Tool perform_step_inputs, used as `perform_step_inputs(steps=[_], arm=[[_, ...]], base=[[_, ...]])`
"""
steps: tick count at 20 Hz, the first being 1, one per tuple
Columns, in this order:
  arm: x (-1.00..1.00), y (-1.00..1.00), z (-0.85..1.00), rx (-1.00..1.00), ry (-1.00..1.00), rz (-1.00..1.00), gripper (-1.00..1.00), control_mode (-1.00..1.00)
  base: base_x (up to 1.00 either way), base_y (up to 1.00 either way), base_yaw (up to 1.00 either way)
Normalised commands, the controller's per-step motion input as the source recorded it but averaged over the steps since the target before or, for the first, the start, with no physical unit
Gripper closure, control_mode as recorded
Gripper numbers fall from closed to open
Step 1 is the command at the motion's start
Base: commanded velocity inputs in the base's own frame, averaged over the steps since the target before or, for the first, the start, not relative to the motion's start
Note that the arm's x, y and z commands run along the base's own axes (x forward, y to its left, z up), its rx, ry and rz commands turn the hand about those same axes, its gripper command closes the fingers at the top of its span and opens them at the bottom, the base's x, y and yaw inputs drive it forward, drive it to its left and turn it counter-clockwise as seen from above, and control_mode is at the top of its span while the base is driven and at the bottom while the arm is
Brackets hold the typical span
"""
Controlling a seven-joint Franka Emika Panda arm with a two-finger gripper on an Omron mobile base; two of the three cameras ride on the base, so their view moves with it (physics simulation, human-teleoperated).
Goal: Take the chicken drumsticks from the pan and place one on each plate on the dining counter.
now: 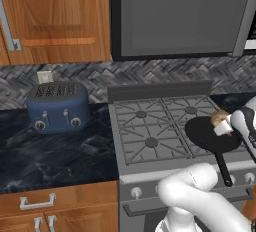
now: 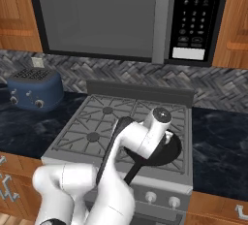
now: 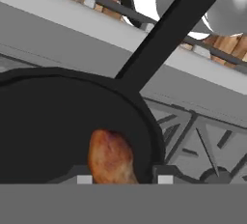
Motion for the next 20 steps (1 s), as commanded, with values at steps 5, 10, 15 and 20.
perform_step_inputs(steps=[5,10,15,20], arm=[[-1.0,0.02,0.82,-0.15,-0.16,0.14,1.0,-1.0],[-0.92,0.66,0.42,-0.38,-0.03,0.01,1.0,-1.0],[-0.59,0.99,0.15,-0.26,0.0,0.02,1.0,-1.0],[-0.34,0.53,0.07,-0.05,-0.06,0.0,1.0,-1.0]], base=[[0.0,0.0,0.0],[0.0,0.0,0.0],[0.0,0.0,0.0],[0.0,0.0,0.0]])
